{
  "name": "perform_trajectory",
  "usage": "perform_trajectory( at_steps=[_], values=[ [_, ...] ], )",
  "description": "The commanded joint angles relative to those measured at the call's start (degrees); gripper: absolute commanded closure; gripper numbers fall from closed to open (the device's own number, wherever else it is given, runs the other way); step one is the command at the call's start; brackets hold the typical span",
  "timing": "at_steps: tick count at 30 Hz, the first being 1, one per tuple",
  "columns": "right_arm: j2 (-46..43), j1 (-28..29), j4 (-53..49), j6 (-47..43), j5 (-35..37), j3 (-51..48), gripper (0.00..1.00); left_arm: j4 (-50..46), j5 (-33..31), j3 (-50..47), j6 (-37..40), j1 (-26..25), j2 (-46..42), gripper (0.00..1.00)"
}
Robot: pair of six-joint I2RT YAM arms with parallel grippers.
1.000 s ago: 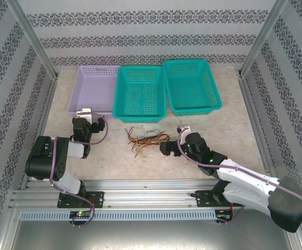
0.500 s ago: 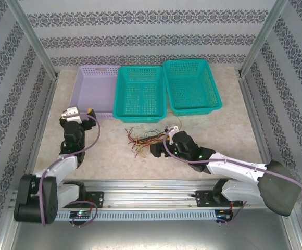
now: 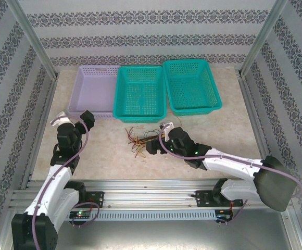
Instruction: Untangle the cables
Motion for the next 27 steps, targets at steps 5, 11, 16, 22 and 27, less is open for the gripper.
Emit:
perform_trajectory(
  at_steps=[5,11,16,22,27],
  values=[
    [1.51,0.54,0.22,0.78,-0.45,1.18,0.02,-11.39,12.53,7.73,-6.47,-0.41,5.67,0.0],
    [1.33,0.29,-2.57,3.63,2.05,1.02,0.03,-21.79,14.85,11.09,-6.57,-6.03,9.03,0.0],
    [1.35,-1.47,-5.25,7.67,0.0,1.63,0.07,-29.27,8.16,12.93,-5.68,-17.39,7.63,0.03],
    [-0.56,-3.32,-6.04,9.99,-0.96,-0.22,0.07,-35.33,7.77,12.45,-8.3,-24.92,8.68,0.08],
    [-1.23,-4.24,-6.34,9.99,-0.53,-1.73,0.07,-35.99,9.86,10.78,-10.0,-28.86,9.22,0.12]
  ],
)
